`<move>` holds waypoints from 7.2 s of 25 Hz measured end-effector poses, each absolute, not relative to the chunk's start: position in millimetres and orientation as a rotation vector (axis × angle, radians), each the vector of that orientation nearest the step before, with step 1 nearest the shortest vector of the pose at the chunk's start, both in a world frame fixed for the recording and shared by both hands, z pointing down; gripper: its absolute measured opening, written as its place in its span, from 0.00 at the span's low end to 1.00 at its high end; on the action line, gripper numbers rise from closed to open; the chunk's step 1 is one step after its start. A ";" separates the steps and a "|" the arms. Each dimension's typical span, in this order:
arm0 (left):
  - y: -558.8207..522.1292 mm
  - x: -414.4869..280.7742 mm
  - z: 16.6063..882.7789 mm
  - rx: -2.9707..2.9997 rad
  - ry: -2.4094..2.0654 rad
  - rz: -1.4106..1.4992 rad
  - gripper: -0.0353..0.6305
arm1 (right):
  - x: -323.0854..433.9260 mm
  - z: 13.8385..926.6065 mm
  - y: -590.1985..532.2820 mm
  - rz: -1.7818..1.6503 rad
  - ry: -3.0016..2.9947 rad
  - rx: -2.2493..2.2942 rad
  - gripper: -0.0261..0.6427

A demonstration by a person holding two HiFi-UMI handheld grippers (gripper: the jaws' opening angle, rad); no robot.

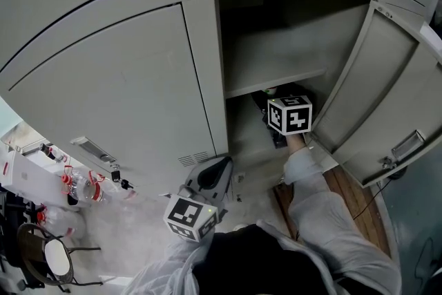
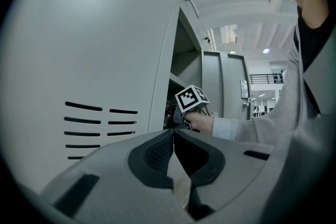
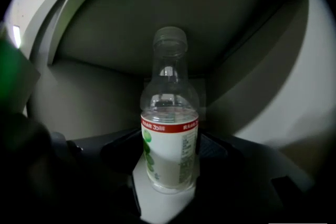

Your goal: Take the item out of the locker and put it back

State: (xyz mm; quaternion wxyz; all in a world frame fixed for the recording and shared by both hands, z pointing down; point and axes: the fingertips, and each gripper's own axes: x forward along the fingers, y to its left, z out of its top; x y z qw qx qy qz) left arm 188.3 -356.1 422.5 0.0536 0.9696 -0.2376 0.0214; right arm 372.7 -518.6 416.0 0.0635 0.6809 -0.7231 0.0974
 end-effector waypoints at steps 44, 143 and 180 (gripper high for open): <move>-261.4 177.6 430.8 2.701 -1.201 0.091 0.06 | 268.8 428.2 -393.7 1.140 -2.669 1.183 0.49; -281.3 72.2 404.6 2.556 -1.574 0.022 0.06 | 258.9 217.2 -517.2 0.236 -2.506 1.301 0.49; -247.6 46.7 412.0 2.521 -1.567 0.012 0.06 | 264.3 199.9 -523.3 0.068 -2.558 1.552 0.55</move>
